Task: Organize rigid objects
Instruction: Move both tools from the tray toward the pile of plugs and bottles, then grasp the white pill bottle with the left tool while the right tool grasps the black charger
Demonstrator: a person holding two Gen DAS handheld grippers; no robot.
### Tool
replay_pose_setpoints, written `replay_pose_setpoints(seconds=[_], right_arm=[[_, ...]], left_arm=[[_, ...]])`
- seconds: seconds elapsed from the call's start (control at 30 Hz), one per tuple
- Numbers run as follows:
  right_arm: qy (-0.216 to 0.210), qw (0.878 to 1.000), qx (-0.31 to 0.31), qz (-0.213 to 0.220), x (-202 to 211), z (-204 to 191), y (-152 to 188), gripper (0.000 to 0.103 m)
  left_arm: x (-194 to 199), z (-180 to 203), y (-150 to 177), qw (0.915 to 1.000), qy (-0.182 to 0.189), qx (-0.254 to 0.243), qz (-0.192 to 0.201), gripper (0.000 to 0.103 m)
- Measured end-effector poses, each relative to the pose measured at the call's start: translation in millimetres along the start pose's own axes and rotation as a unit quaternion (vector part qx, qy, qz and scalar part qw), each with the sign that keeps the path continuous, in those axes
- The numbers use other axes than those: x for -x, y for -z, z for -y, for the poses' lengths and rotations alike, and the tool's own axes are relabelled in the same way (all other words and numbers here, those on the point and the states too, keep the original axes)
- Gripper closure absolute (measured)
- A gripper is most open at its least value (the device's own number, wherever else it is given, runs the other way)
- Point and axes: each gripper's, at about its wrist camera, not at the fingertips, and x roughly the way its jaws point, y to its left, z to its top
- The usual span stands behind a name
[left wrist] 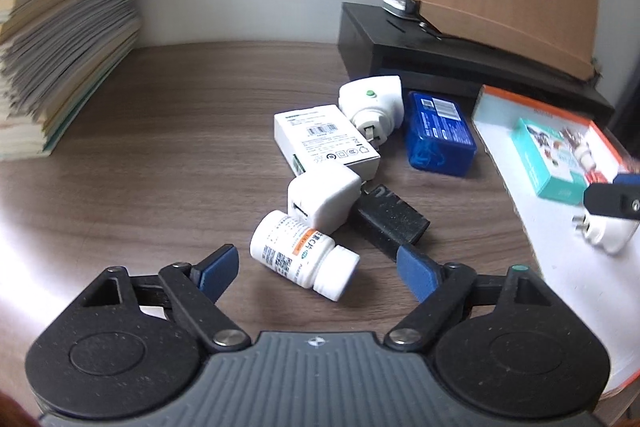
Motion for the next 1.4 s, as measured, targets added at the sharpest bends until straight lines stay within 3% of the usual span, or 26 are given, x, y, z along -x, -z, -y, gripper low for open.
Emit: replay_pose_setpoints(seconds=[0.3, 0.4, 0.67, 0.93, 1.1, 1.23, 1.4], right_arm=[[0.012, 1.0, -0.009, -0.022, -18.2, -23.3, 8.2, 0.025], [0.015, 0.999, -0.01, -0.029, -26.2, -33.9, 9.0, 0.025], [-0.001, 0.999, 0.012, -0.046, -57.6, -62.0, 6.3, 0.025], [-0.033, 0.995, 0.071, -0.065, -99.8, -93.1, -0.5, 0.026], [-0.039, 0.992, 0.096, -0.071, -119.9, -105.6, -3.2, 0.032], [-0.04, 0.993, 0.094, -0.066, -121.1, -107.6, -7.1, 0.059], [-0.022, 0.995, 0.078, -0.063, -109.1, -99.9, -2.8, 0.059]], left_arm=[[-14.4, -13.3, 2.6, 0.9972, 0.05, -0.055, 0.008, 0.026], [-17.3, -18.5, 2.4, 0.996, 0.066, -0.058, 0.013, 0.04], [-16.4, -30.8, 2.9, 0.9928, 0.099, -0.061, 0.031, 0.04], [-6.2, -59.9, -2.0, 0.9937, 0.099, -0.038, 0.038, 0.04], [-1.4, -71.2, -4.5, 0.994, 0.098, -0.023, 0.041, 0.04], [0.0, -73.3, -4.4, 0.9944, 0.097, -0.016, 0.04, 0.04], [3.6, -68.8, -4.1, 0.9939, 0.102, -0.002, 0.042, 0.04]])
